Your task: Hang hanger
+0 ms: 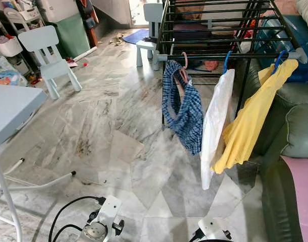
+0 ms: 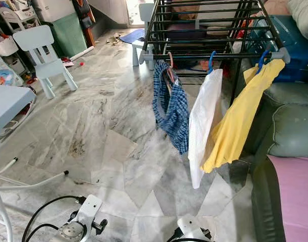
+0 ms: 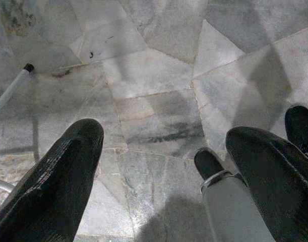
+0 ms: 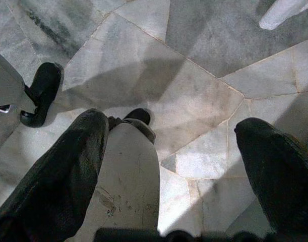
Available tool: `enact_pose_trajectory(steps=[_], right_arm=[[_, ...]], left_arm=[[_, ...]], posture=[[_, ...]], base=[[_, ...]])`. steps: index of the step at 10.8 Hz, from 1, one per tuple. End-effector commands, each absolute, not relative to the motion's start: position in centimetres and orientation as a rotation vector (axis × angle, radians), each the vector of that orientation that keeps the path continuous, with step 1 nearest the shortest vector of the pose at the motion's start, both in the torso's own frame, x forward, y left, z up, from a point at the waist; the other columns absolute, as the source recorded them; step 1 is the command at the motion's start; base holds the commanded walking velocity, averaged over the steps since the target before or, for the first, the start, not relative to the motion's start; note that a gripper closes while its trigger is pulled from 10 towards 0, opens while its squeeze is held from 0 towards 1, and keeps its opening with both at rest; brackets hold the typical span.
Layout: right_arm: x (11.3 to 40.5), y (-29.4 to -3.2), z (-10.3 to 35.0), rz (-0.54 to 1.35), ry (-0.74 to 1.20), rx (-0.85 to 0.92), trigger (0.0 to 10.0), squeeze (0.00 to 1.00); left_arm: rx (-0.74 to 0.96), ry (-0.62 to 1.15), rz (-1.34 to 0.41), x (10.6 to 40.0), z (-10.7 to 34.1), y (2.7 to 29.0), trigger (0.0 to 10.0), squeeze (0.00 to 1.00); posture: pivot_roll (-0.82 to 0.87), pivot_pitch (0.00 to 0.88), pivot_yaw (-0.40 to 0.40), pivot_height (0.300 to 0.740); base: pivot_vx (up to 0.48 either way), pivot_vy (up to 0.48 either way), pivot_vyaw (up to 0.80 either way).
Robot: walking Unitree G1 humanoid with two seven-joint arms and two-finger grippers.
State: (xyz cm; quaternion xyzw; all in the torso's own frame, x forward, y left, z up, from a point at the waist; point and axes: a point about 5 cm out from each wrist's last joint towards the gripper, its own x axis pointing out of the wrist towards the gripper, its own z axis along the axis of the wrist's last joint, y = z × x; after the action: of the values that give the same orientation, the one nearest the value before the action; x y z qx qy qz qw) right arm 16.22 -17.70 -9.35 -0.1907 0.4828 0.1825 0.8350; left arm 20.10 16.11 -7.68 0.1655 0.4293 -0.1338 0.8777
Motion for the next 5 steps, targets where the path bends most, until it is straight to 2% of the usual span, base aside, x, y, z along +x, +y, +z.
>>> enact_pose_trajectory(steps=[1,5], right_arm=[[16.40,-17.17,-9.32,0.397,1.020,-0.389,10.0,0.00],[16.53,-17.21,-9.27,0.397,1.018,-0.391,10.0,0.00]], left_arm=[[0.363,0.901,-0.264,20.22,-7.61,16.54,10.0,0.00],[0.367,0.904,-0.259,20.14,-7.63,16.91,10.0,0.00]], posture=[[-0.08,0.000,0.081,0.740],[-0.08,0.000,0.083,0.740]], base=[[0.000,0.000,0.00],[0.000,0.000,0.00]])
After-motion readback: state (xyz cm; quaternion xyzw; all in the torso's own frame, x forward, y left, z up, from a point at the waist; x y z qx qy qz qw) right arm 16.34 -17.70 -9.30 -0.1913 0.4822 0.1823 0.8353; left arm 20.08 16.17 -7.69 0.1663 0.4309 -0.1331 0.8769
